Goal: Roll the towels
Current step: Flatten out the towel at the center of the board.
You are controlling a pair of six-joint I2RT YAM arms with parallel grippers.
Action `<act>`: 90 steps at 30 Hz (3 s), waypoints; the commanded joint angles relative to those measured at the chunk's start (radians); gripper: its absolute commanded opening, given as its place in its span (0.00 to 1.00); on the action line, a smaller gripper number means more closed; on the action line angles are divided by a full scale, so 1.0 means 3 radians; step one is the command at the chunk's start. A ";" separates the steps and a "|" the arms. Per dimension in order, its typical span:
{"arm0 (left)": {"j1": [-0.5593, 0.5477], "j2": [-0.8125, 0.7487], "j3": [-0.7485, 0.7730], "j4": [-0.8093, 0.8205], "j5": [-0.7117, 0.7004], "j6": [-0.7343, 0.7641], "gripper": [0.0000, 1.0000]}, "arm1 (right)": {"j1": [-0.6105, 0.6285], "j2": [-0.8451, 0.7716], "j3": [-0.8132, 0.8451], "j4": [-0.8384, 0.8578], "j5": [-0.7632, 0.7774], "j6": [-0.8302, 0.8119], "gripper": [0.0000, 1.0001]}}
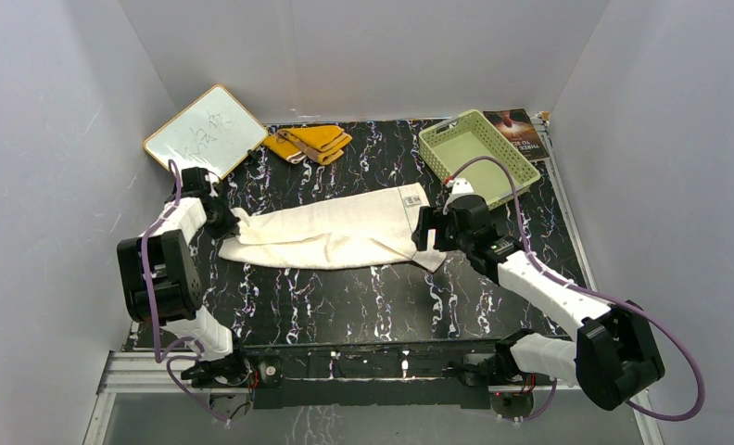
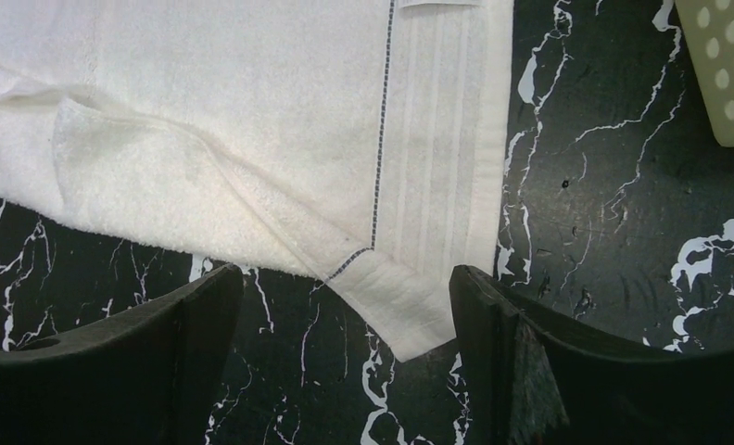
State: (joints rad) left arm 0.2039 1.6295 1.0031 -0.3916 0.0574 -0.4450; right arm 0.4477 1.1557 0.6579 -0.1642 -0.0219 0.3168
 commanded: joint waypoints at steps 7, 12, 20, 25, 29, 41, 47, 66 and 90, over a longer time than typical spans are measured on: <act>0.0145 -0.0416 0.0627 -0.0184 0.0139 0.0093 0.00 | -0.0123 0.0372 0.0180 -0.0190 0.0412 0.0066 0.72; 0.0168 -0.0453 0.0671 -0.0239 0.0228 0.0133 0.00 | 0.0255 0.0249 0.0159 -0.0369 0.0749 -0.0004 0.67; 0.0189 -0.0398 0.0583 -0.0166 0.0357 0.0160 0.00 | 0.1131 0.0619 0.0357 -0.0569 0.1180 -0.0067 0.65; 0.0217 -0.0402 0.0519 -0.0137 0.0404 0.0189 0.00 | 0.1174 0.0792 0.0466 -0.0618 0.1130 -0.0118 0.55; 0.0251 -0.0396 0.0492 -0.0127 0.0450 0.0198 0.00 | 0.1184 0.0903 0.0513 -0.0623 0.0980 -0.0192 0.49; 0.0300 -0.0345 0.0522 -0.0142 0.0509 0.0229 0.00 | 0.1222 0.1255 0.0561 -0.0633 0.0701 -0.0243 0.39; 0.0354 -0.0411 0.0613 -0.0197 0.0545 0.0197 0.00 | 0.1219 0.1189 0.0575 -0.0721 0.0730 -0.0148 0.00; 0.0557 -0.1269 0.2212 -0.1025 0.0631 -0.0434 0.00 | 0.0510 -0.0009 0.2575 -0.1228 0.0727 -0.0635 0.00; 0.0340 -0.1808 0.0268 -0.0846 -0.0187 -0.0379 0.00 | 0.0420 -0.0467 0.1015 -0.0489 0.0433 0.0035 0.00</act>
State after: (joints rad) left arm 0.3080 0.9661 1.2747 -0.7937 -0.0177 -0.5426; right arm 0.5991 0.8997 1.0637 -0.4908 0.0334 0.2508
